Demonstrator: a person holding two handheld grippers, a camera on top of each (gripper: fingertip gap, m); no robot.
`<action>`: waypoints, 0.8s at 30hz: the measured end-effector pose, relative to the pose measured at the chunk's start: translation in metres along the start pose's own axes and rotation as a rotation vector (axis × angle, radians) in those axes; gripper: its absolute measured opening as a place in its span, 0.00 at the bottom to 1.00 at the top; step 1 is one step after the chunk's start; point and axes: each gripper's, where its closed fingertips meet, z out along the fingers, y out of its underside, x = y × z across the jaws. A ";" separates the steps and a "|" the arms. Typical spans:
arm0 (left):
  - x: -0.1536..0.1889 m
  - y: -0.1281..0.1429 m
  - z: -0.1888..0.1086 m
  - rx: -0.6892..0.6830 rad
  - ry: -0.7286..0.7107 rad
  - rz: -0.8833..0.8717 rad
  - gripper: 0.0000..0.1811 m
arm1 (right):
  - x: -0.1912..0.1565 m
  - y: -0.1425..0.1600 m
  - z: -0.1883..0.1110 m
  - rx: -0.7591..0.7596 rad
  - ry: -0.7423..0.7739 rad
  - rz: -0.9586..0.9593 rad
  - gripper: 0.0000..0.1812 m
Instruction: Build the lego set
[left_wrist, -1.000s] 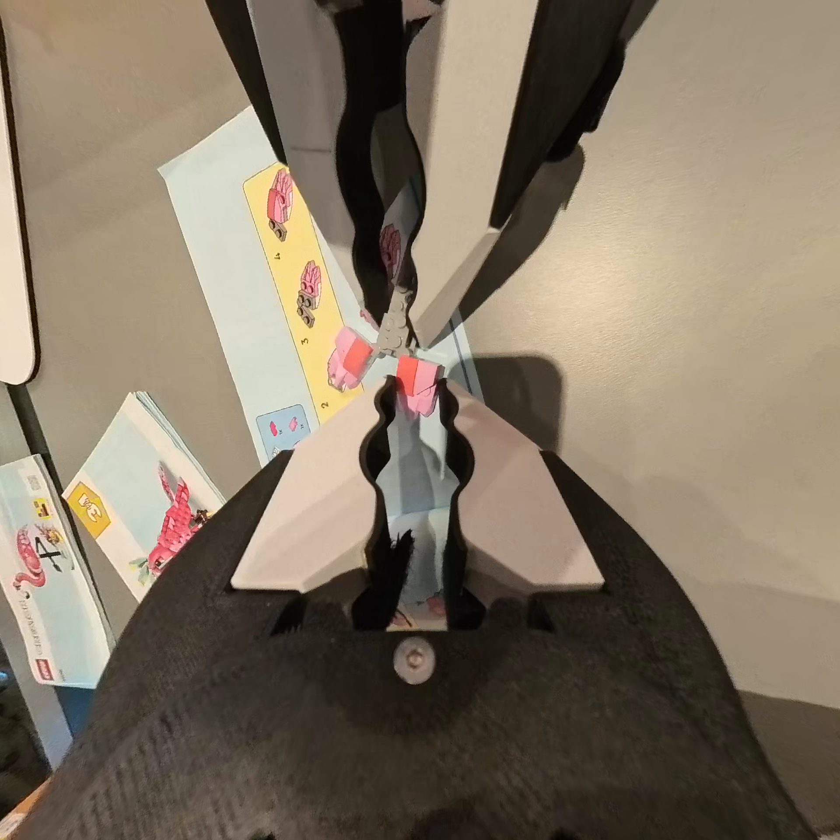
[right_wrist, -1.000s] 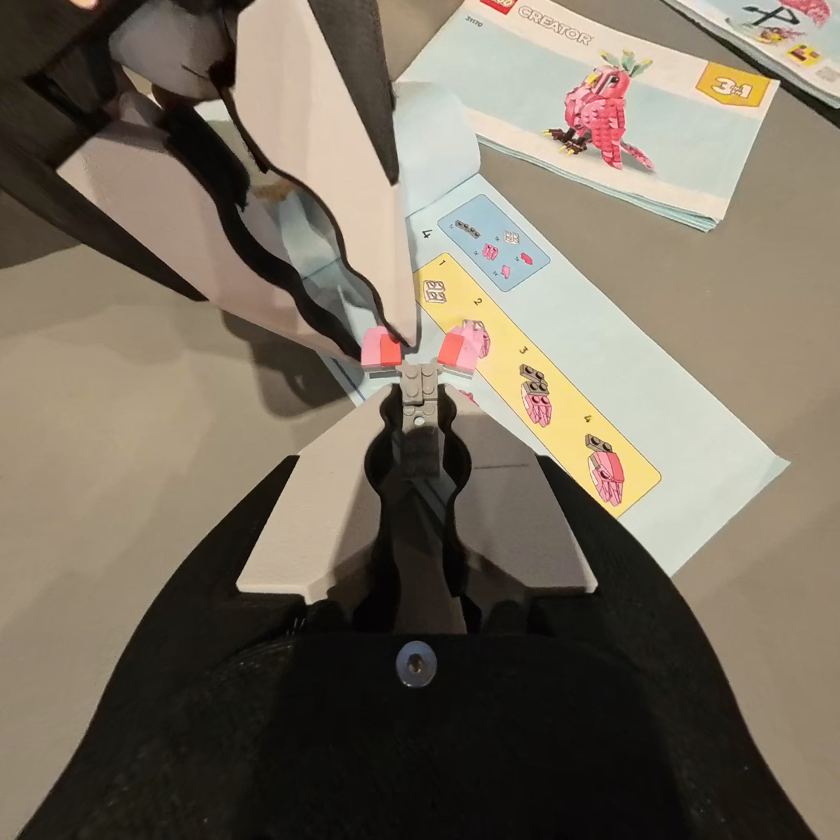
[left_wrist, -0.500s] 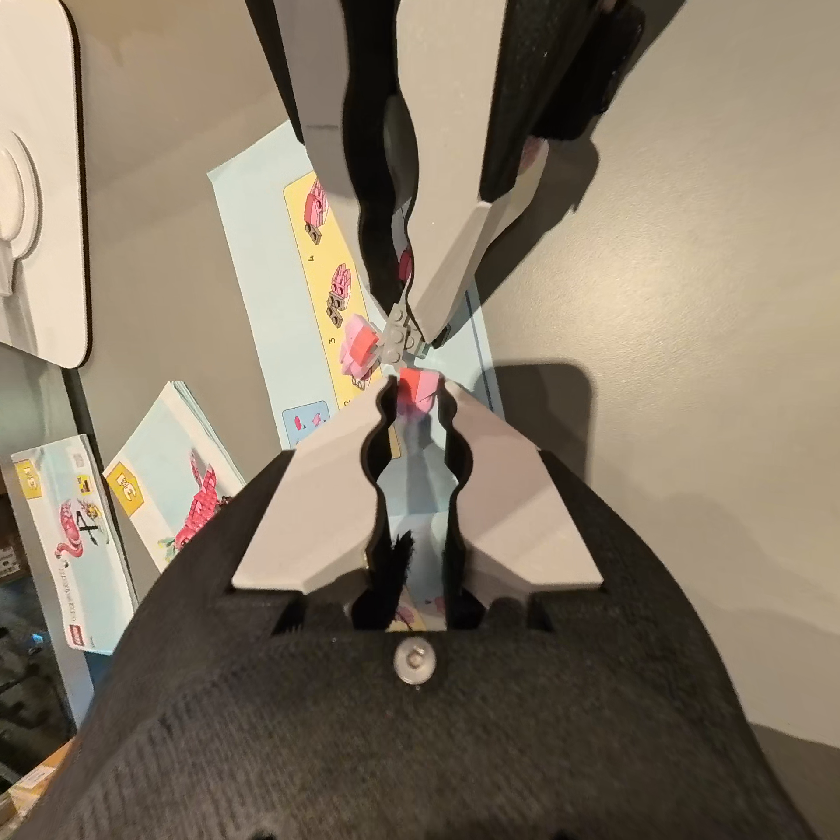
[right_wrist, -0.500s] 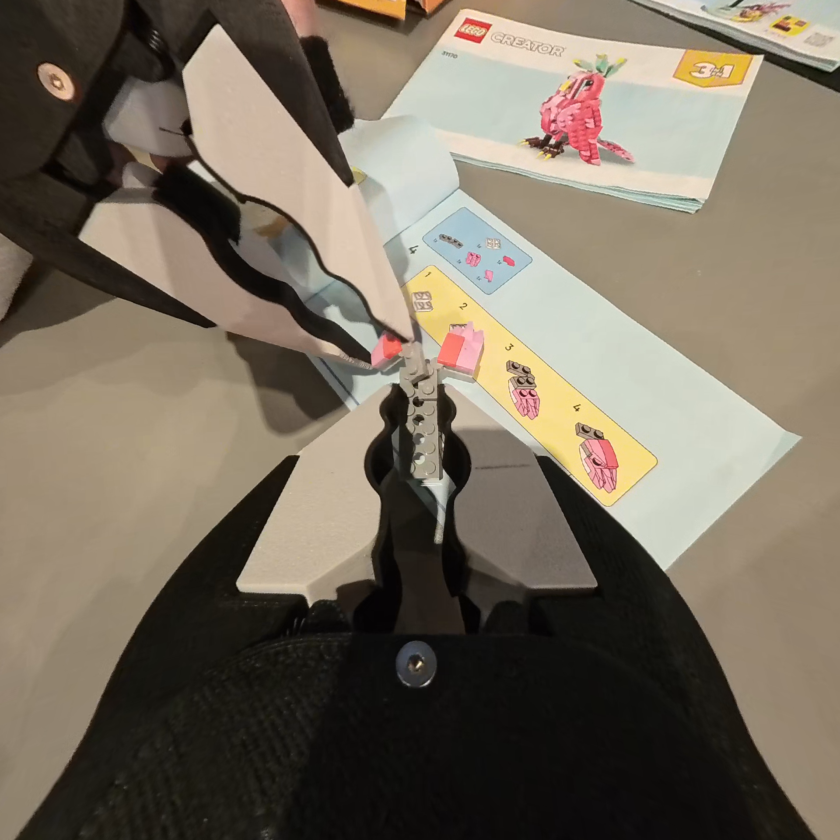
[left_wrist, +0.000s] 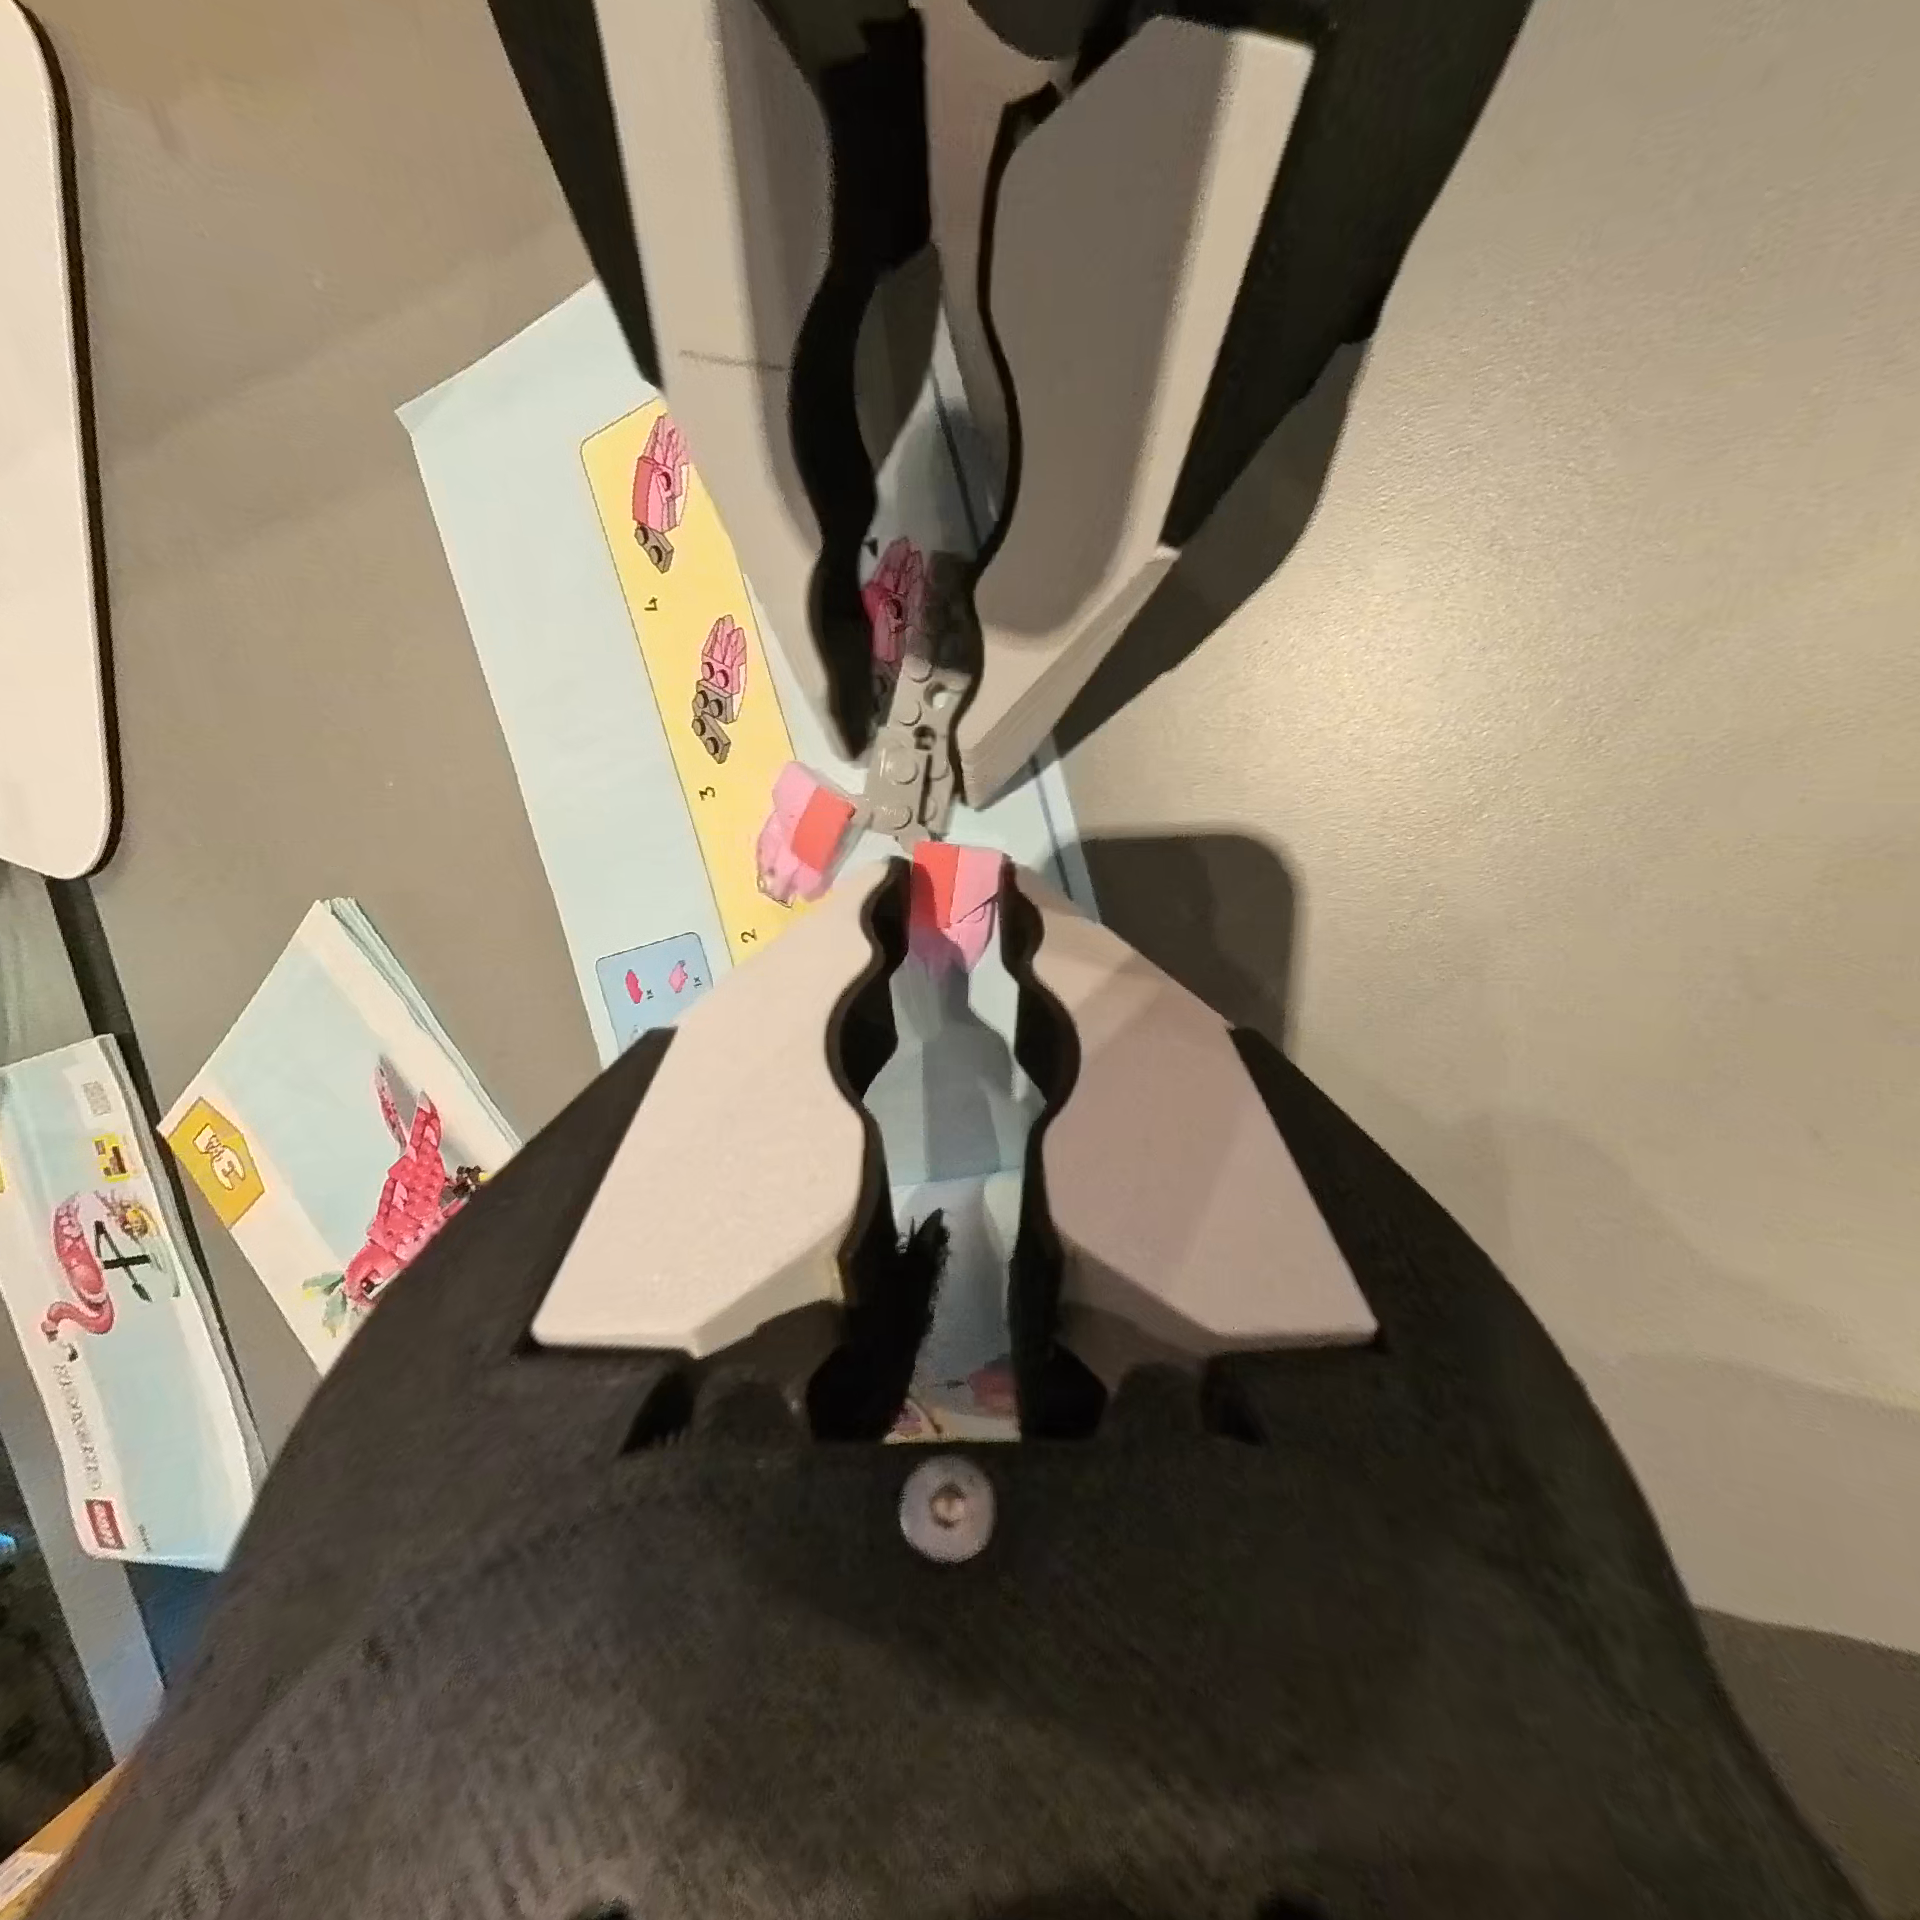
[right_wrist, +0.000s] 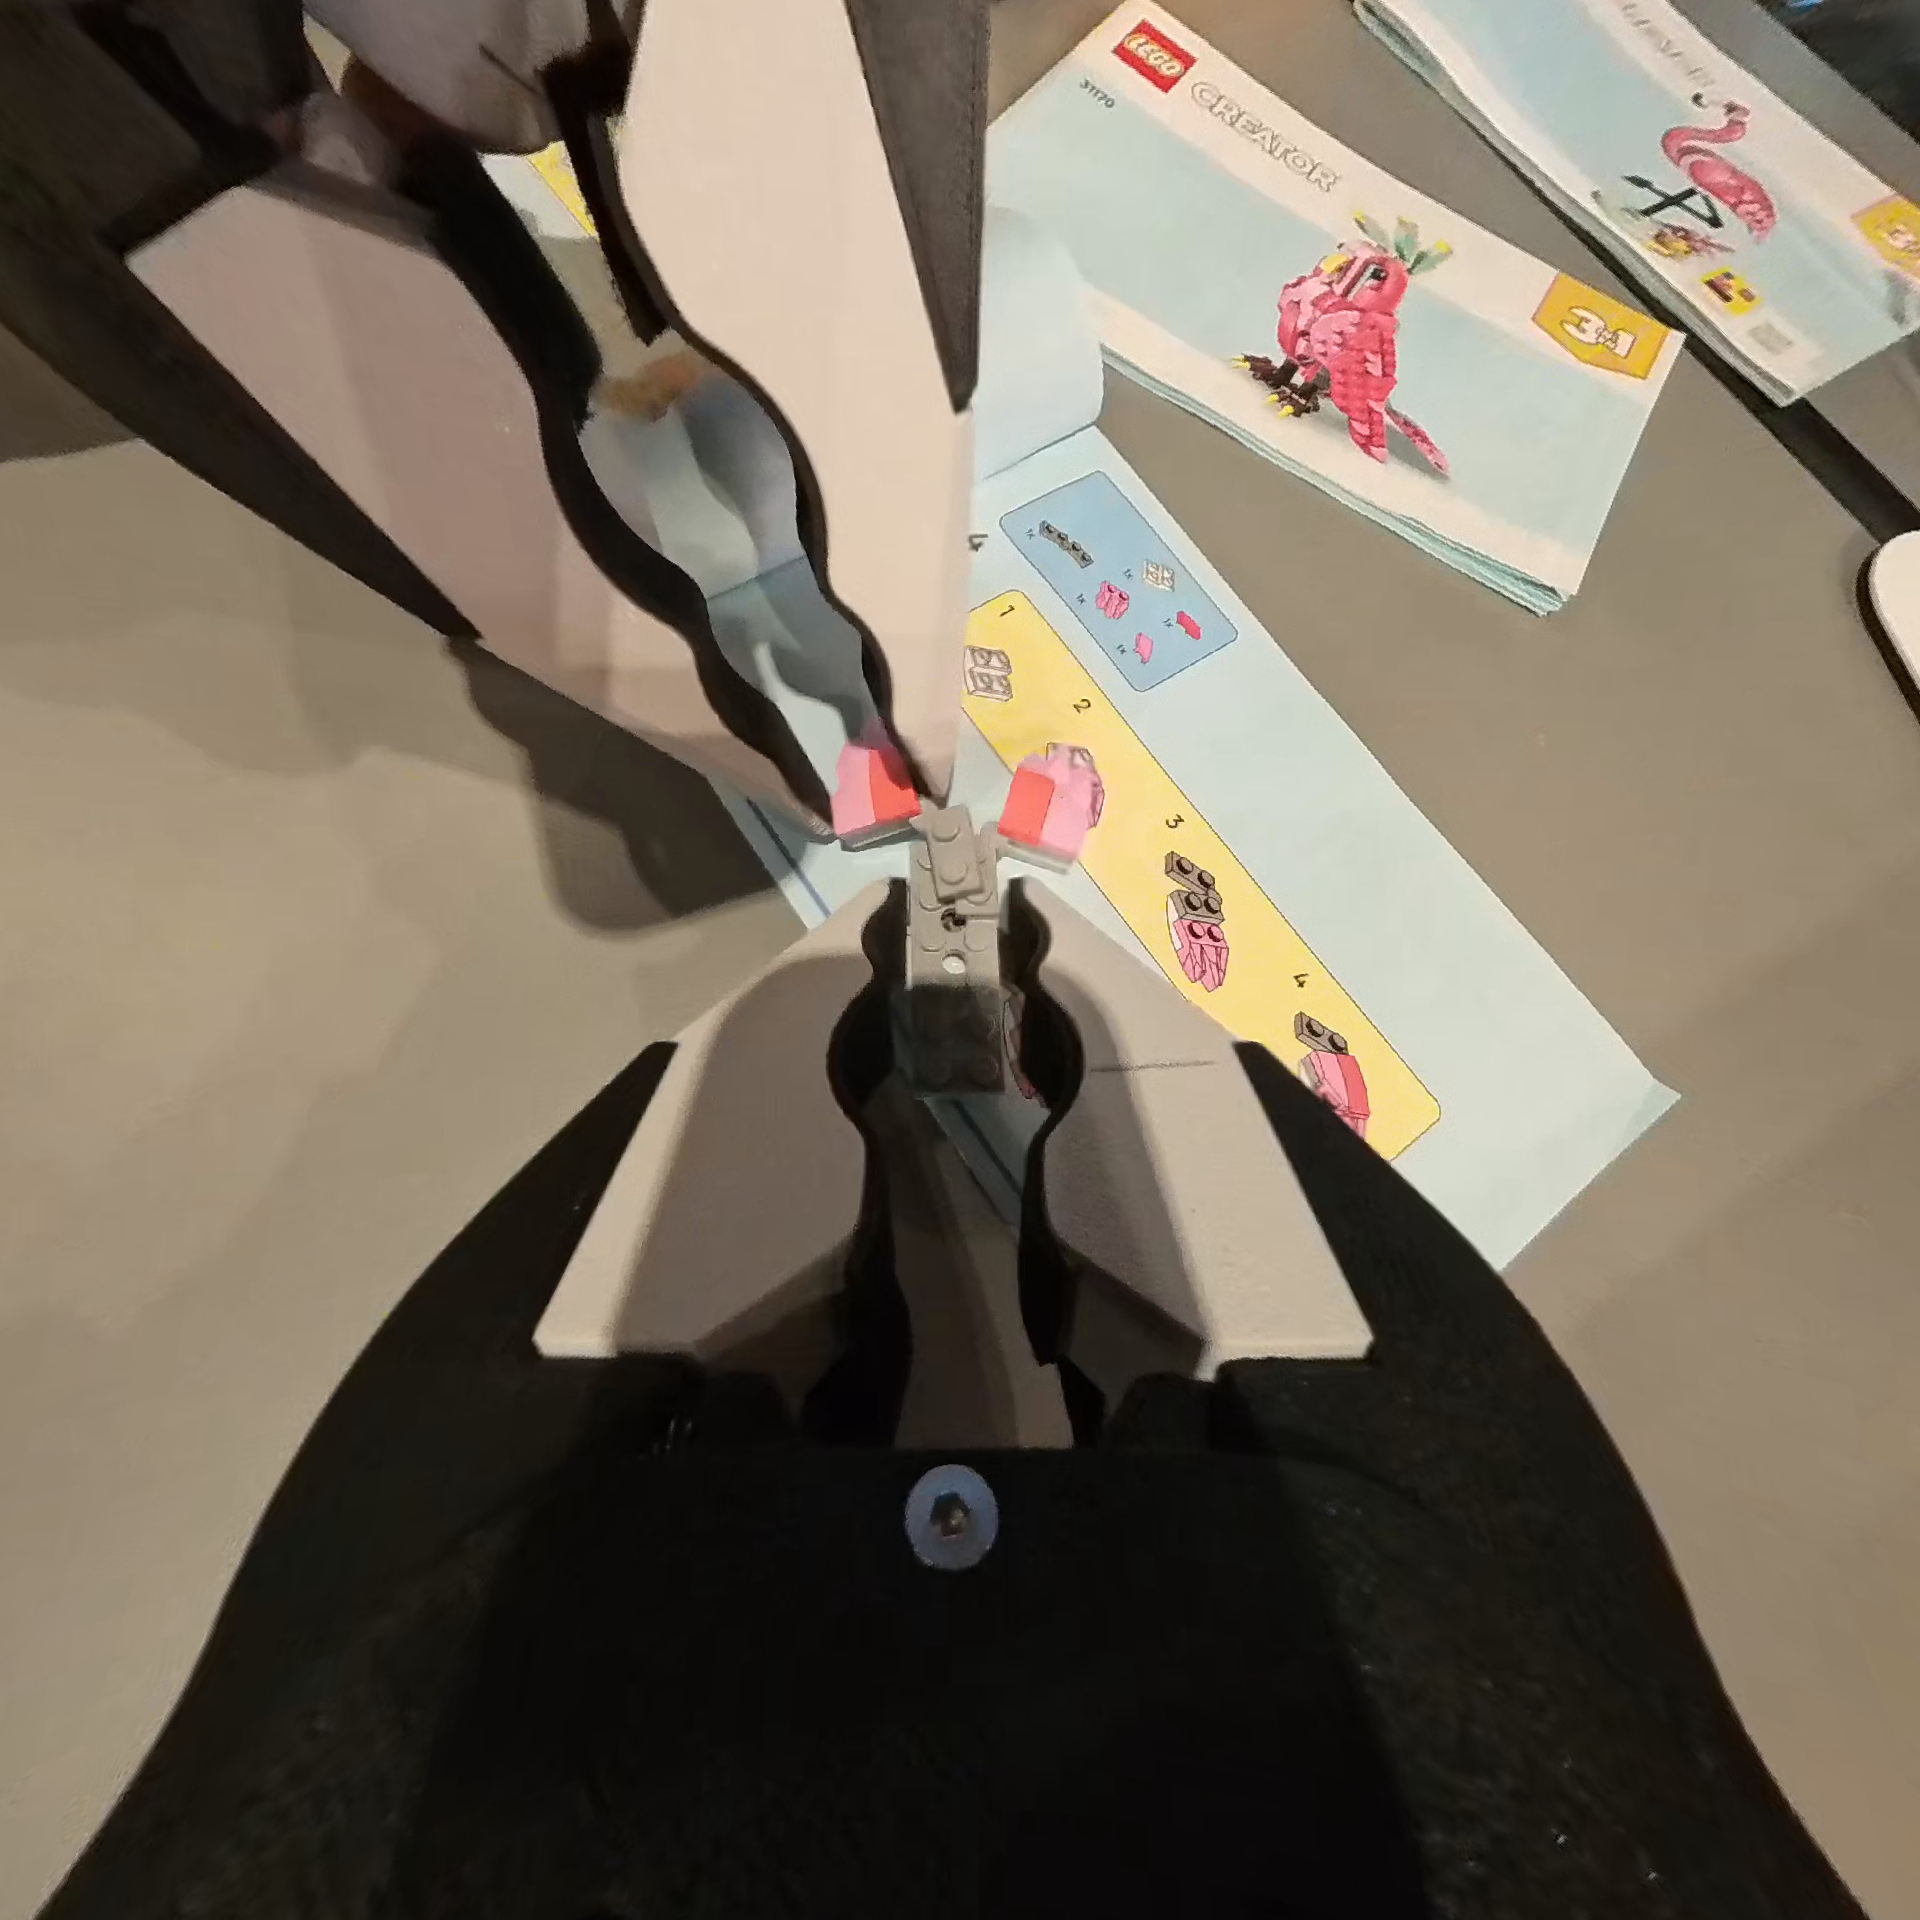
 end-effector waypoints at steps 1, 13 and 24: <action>0.001 0.000 0.000 0.000 0.006 -0.002 0.09 | 0.000 0.000 0.000 0.004 -0.003 0.003 0.13; 0.004 -0.001 0.000 -0.005 0.028 0.000 0.09 | -0.005 -0.008 -0.007 0.074 -0.025 -0.090 0.03; 0.005 0.001 -0.002 -0.039 0.022 -0.007 0.09 | -0.006 -0.007 -0.006 0.063 -0.046 -0.030 0.01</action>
